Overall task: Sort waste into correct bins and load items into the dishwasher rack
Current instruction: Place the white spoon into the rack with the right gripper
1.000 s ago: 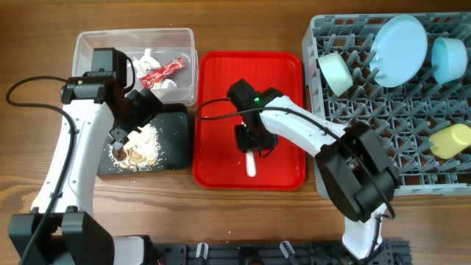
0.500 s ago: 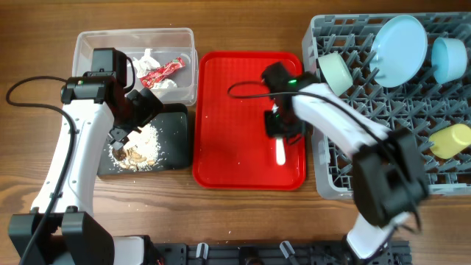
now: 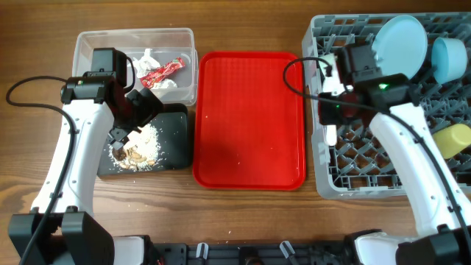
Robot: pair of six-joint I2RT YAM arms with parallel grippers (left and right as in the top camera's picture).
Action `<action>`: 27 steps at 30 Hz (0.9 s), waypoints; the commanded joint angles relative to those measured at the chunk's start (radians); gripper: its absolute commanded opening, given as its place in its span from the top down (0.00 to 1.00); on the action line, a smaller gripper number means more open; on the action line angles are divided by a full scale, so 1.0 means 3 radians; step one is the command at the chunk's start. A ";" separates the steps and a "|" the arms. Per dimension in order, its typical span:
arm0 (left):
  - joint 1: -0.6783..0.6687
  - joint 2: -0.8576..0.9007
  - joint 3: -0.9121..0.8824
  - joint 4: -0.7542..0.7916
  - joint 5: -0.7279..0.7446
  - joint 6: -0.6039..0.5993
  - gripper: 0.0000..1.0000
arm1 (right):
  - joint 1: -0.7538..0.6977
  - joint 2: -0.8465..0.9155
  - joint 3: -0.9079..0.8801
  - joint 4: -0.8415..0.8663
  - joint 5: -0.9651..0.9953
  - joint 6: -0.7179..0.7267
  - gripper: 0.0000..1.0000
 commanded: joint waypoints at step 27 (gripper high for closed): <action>-0.0581 0.0001 0.0013 0.0332 0.0038 0.0979 0.00 | -0.0504 0.0158 -0.0003 0.0539 -0.1321 -0.0290 0.19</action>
